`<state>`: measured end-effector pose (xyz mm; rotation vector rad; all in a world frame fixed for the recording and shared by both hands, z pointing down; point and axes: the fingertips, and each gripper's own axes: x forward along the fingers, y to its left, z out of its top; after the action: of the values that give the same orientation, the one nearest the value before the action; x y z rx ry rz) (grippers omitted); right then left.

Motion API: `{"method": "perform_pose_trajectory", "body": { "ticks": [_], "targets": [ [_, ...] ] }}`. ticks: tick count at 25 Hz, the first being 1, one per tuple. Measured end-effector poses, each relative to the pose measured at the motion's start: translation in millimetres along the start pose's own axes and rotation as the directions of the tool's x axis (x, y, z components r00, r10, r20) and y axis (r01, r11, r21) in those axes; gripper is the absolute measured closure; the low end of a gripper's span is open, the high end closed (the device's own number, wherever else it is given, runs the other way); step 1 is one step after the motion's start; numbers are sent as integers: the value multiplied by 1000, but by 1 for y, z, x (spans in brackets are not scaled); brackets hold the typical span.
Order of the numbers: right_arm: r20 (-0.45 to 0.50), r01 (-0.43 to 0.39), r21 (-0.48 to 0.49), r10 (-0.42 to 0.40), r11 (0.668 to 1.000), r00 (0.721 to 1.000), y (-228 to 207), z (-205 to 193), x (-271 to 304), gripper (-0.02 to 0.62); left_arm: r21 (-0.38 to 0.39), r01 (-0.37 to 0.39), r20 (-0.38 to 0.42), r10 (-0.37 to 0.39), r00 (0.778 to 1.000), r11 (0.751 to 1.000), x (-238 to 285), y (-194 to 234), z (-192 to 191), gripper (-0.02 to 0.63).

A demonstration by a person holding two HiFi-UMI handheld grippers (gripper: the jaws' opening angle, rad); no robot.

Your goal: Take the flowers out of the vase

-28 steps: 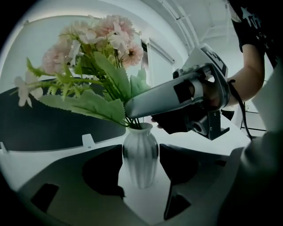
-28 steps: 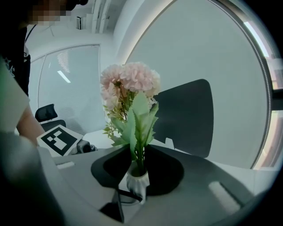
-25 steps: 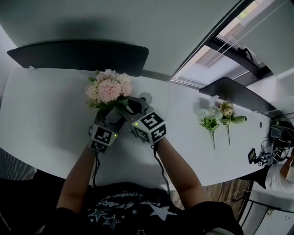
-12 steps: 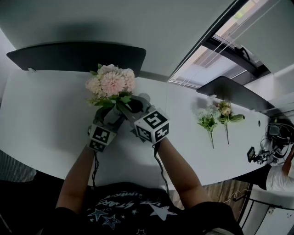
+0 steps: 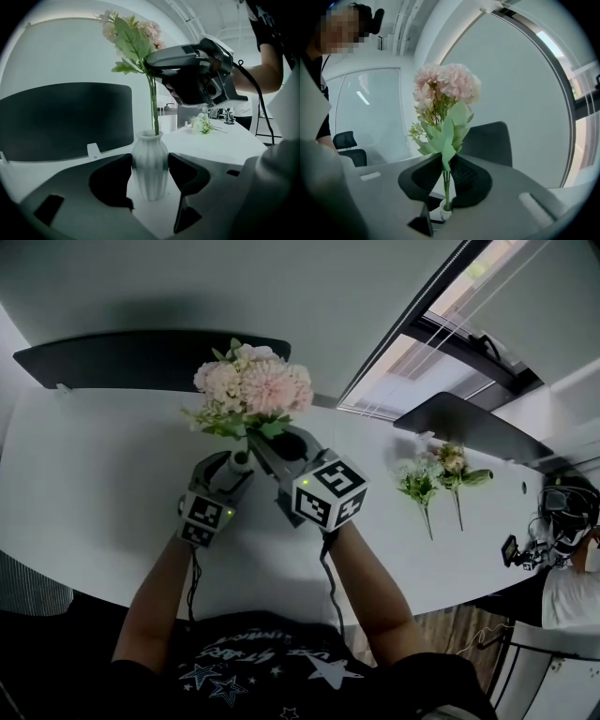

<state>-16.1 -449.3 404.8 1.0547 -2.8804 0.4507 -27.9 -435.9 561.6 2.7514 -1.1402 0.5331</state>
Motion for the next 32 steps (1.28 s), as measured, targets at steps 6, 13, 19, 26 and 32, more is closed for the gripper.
{"method": "perform_pose_trajectory", "body": {
  "ticks": [6,13,19,26,32],
  "targets": [
    [60,25,-18,-24,1000,998,6,24,-18,540,12,6,-4,-6,1000,1000,-4,-3,1,354],
    [115,70,-17,-67,997,991,22,35,-32,540,0,28,23,-28,999,1000,-13,-2,-4,354],
    [136,123,-34,-117,992,984,30,43,-39,540,-5,58,55,-58,997,998,-22,0,5,348],
    [123,191,2,-190,982,974,36,43,-44,541,-34,94,124,-89,988,995,-62,9,36,348],
    [98,213,23,-215,977,972,70,3,-91,543,-89,103,193,-84,978,991,-122,-34,32,348]
  ]
}}
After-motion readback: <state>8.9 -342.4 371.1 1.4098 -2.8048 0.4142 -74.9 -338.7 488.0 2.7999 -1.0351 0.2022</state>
